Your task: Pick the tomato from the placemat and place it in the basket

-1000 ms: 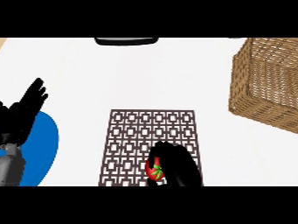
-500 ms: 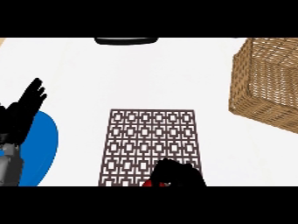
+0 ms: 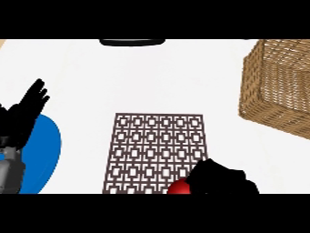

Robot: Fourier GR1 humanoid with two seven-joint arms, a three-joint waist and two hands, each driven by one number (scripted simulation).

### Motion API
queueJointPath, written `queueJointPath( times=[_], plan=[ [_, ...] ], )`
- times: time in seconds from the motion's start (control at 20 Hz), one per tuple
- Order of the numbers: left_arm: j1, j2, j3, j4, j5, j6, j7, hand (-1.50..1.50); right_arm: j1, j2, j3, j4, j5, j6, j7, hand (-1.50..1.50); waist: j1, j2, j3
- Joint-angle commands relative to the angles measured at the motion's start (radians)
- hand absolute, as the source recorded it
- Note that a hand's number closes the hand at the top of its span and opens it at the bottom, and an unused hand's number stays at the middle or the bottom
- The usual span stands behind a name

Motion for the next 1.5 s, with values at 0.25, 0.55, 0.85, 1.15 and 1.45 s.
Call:
queueJointPath(
  times=[0.25,0.55,0.85,1.15,1.45],
  plan=[
    [0.001,-0.047,-0.050,-0.038,-0.034,0.025,0.008,0.00,-0.336,0.040,-0.189,-0.316,-0.061,0.324,0.365,1.50,0.032,0.008,0.000],
    [-0.014,0.007,-0.001,0.002,0.019,-0.051,-0.010,0.00,-0.606,0.040,-0.492,-0.175,-0.165,0.391,0.402,1.50,0.034,0.009,0.001],
    [-0.054,0.001,-0.006,0.030,-0.013,-0.019,0.000,0.00,-0.737,-0.067,-0.799,-0.009,-0.213,0.479,0.313,1.50,0.024,0.010,0.002],
    [0.009,-0.017,0.002,-0.015,-0.009,-0.009,-0.007,0.00,-0.764,-0.233,-1.052,0.130,-0.381,0.493,0.176,1.50,0.028,0.008,0.002],
    [-0.004,0.012,0.023,-0.033,0.014,-0.043,0.026,0.00,-0.632,-0.323,-1.156,0.266,-0.445,0.421,-0.036,1.50,0.030,0.009,0.002]
  ],
)
